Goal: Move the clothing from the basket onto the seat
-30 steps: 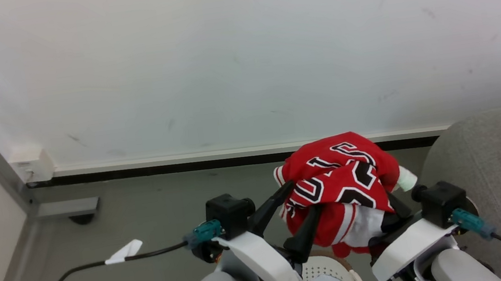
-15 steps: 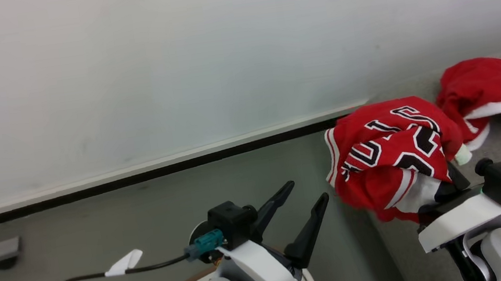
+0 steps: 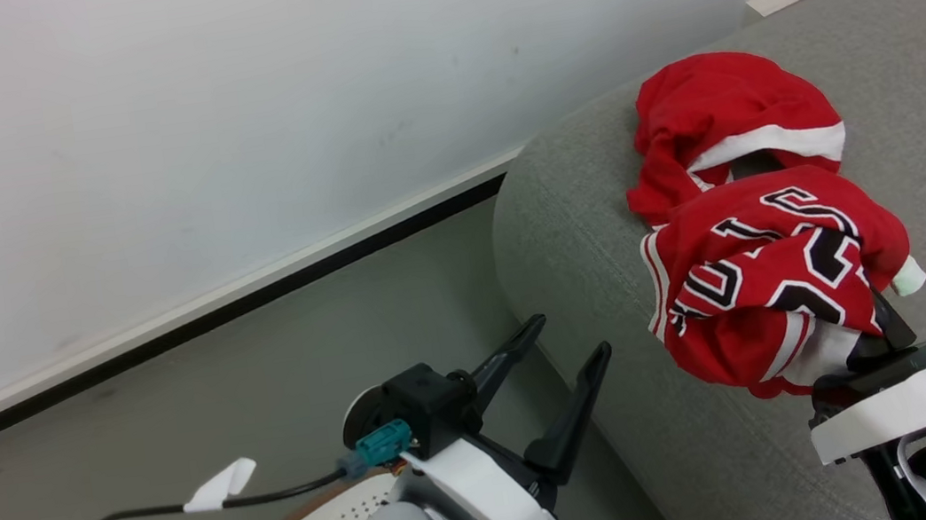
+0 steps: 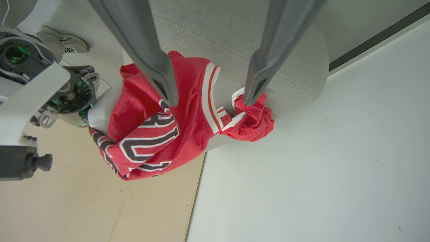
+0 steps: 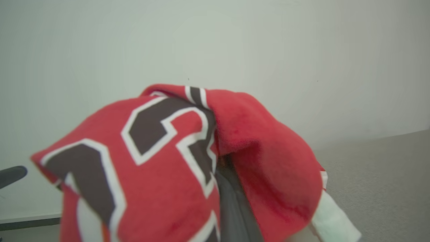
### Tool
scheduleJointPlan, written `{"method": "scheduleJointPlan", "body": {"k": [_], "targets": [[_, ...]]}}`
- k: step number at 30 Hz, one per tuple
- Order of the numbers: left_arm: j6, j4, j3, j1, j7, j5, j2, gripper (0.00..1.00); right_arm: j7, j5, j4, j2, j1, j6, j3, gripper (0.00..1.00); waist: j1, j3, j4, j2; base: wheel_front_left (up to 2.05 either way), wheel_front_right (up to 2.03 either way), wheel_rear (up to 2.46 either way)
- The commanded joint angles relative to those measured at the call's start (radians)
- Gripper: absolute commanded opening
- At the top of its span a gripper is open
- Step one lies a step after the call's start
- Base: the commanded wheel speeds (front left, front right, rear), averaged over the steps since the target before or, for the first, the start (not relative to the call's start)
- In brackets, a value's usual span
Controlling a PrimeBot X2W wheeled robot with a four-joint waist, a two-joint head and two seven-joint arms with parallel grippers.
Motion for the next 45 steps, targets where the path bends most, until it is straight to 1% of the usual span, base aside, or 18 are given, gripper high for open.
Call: {"method": "scheduleJointPlan", "body": {"k": [1,6,11,15,20,24,28,33,34,38,41,44,45], "targets": [[-0.001,-0.004,0.0,-0.005,-0.002,0.006,0.006,1.0,-0.002,-0.008,-0.009,0.001,0.009,-0.002,-0.006,0.0,-0.0001,0.018,-0.022,-0.0001,0.0,0.0,0.0],[-0.005,0.0,-0.002,-0.015,-0.002,0.024,-0.004,1.0,0.0,-0.011,-0.027,0.003,0.021,-0.002,-0.03,0.0,-0.0001,0.031,-0.034,-0.0001,0.0,0.0,0.0],[-0.01,-0.001,-0.007,-0.027,-0.002,0.035,-0.009,1.0,0.012,-0.024,-0.035,-0.018,-0.009,-0.002,-0.06,0.0,-0.0001,0.053,-0.02,-0.0001,0.0,0.0,0.0],[-0.015,-0.004,-0.01,-0.043,0.004,0.041,-0.002,1.0,0.029,-0.033,-0.035,-0.055,-0.045,-0.002,-0.117,0.0,-0.0001,0.092,0.013,-0.0001,0.0,0.0,0.0],[-0.016,-0.016,-0.013,-0.066,0.019,0.046,0.013,1.0,0.057,-0.043,-0.016,-0.098,-0.097,-0.002,-0.236,0.0,-0.0001,0.163,0.07,-0.0001,0.0,0.0,0.0],[-0.018,-0.04,-0.013,-0.092,0.038,0.053,0.031,1.0,0.08,-0.057,0.014,-0.127,-0.152,-0.002,-0.31,0.0,-0.0001,0.232,0.108,-0.0001,0.0,0.0,0.0],[-0.017,-0.063,-0.009,-0.118,0.058,0.062,0.059,1.0,0.113,-0.077,0.066,-0.161,-0.216,-0.002,-0.369,0.0,-0.0001,0.306,0.139,-0.0001,0.0,0.0,0.0],[-0.013,-0.082,0.001,-0.139,0.068,0.068,0.087,1.0,0.165,-0.1,0.162,-0.196,-0.283,-0.002,-0.399,0.0,-0.0001,0.374,0.159,-0.0001,0.0,0.0,0.0],[-0.013,-0.086,0.003,-0.143,0.068,0.069,0.091,1.0,0.175,-0.095,0.19,-0.199,-0.3,-0.002,-0.411,0.0,-0.0001,0.383,0.162,-0.0001,0.0,0.0,0.0],[-0.011,-0.091,0.009,-0.149,0.065,0.068,0.103,1.0,0.242,-0.125,0.336,-0.247,-0.347,-0.002,-0.415,0.0,-0.0001,0.409,0.174,-0.0001,0.0,0.0,0.0],[-0.012,-0.087,0.011,-0.15,0.06,0.066,0.106,1.0,0.306,-0.15,0.453,-0.283,-0.375,-0.002,-0.404,0.0,-0.0001,0.418,0.183,-0.0001,0.0,0.0,0.0],[-0.011,-0.082,0.013,-0.15,0.055,0.061,0.106,1.0,0.349,-0.167,0.537,-0.309,-0.401,-0.002,-0.392,0.0,-0.0001,0.419,0.191,-0.0001,0.0,0.0,0.0],[-0.01,-0.08,0.015,-0.15,0.053,0.059,0.106,1.0,0.357,-0.167,0.556,-0.315,-0.406,-0.002,-0.386,0.05,-0.0001,0.418,0.193,-0.0001,0.0,0.0,0.0]]}}
